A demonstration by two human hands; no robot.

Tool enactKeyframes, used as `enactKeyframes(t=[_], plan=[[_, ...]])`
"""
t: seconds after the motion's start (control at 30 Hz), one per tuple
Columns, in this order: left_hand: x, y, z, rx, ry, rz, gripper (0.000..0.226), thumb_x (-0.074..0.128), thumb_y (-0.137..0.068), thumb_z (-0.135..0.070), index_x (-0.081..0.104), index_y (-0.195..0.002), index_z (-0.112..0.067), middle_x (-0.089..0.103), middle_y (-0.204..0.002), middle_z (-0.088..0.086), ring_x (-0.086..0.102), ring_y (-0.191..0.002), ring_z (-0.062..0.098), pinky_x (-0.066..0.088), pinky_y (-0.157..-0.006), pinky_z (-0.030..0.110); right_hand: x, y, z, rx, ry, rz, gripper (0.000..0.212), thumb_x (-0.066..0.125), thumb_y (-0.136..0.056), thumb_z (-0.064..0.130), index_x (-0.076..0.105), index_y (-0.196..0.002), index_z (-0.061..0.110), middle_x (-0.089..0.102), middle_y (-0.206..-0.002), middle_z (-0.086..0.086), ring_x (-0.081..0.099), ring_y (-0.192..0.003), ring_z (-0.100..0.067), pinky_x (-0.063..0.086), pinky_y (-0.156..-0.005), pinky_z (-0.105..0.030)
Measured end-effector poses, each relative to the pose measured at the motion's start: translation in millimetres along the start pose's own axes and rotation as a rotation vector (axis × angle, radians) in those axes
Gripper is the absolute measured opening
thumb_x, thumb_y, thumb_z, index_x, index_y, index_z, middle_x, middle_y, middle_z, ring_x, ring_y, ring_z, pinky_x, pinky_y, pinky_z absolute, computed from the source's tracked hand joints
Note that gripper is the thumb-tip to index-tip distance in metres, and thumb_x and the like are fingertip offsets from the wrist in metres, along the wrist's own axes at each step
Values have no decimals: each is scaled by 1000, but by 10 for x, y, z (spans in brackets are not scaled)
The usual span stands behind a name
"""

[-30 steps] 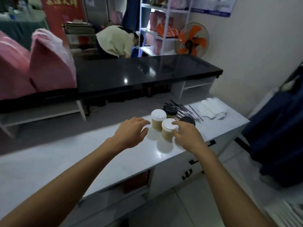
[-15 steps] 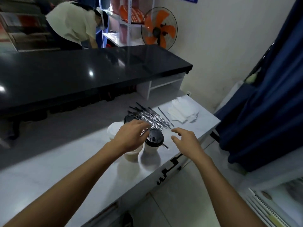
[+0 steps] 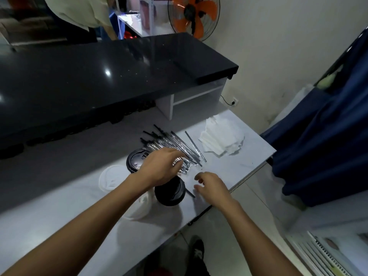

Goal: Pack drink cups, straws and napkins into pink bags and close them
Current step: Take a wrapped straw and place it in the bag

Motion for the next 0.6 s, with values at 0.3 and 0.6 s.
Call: enactKeyframes(t=[0.3,0.6], plan=[[150,-401,34,-214,34,2,35,48,-101,-41,65,-127,-27,66,-129,-4,60,-118,19,51,-95,41,401,-374,-22,-316,136,44,27,62,-92,43,56,-93,17,58,-96,-4,55,-91,-27,39,-68,-37],[109,-444,90,-383,50,-78,33,49,-102,-39,66,-127,-27,67,-128,-7,59,-118,14,50,-96,37,211,-679,-100,-501,-9,66,16,58,-94,30,59,-88,15,61,-89,-3,59,-82,-26,40,-64,-35]])
Point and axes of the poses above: each hand's wrist, its own y-axis away from the middle knuckle, its own x-axis out of the palm, z = x × y, the point moved 6 cm from there along -y, towards the middle knuckle
